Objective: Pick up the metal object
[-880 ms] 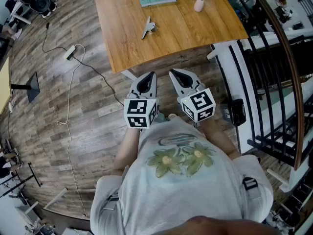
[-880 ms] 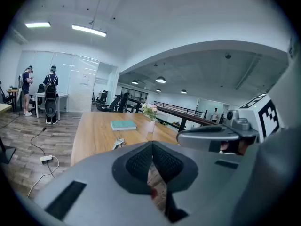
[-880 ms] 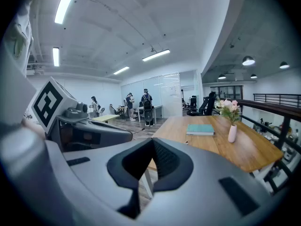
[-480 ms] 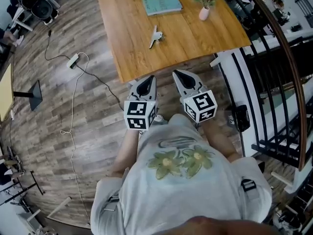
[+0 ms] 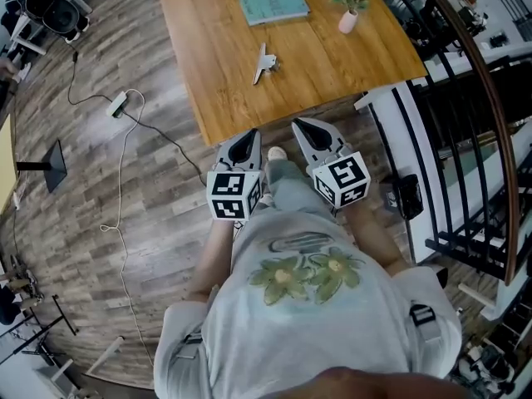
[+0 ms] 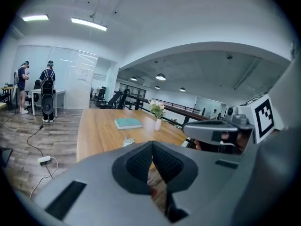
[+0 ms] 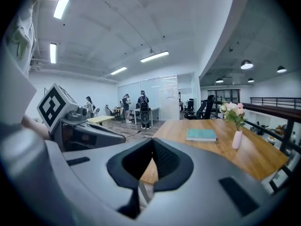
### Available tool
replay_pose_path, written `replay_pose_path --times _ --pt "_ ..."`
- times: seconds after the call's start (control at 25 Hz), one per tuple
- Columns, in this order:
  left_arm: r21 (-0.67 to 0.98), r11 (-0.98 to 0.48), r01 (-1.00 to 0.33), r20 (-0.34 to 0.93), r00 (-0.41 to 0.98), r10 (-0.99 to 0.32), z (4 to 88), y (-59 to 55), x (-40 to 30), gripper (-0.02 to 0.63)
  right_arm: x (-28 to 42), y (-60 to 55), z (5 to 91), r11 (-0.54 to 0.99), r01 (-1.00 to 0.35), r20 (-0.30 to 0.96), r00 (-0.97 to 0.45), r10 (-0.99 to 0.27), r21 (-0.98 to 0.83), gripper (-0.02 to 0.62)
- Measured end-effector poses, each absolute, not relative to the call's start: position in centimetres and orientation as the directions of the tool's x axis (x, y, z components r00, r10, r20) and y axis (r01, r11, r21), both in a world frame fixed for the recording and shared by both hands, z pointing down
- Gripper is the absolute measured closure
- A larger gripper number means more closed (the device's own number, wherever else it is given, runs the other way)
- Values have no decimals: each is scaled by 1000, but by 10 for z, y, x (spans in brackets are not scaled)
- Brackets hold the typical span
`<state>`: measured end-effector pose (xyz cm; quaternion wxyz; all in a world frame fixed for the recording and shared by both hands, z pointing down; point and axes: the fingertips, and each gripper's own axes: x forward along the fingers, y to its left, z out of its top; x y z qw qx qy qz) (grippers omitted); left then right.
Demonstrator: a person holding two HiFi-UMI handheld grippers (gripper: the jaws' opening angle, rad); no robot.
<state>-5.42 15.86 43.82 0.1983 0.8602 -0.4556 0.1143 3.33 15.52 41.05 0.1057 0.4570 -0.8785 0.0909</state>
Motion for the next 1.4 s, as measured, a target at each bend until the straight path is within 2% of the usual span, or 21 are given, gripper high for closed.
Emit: replay_pose_path --times 0.44,0.8,1.4 --pt "219 -508 -833 374 553 -745 443 87 -55 591 35 86 418 578 -813 261 -574 -776 -67 586" --pt "226 -465 -856 371 517 -771 437 34 -59 591 33 22 416 622 -780 271 -615 -741 -68 555" --pt "211 -397 -893 390 449 -804 446 -32 -61 591 29 -40 442 734 -677 329 -706 -627 -55 430"
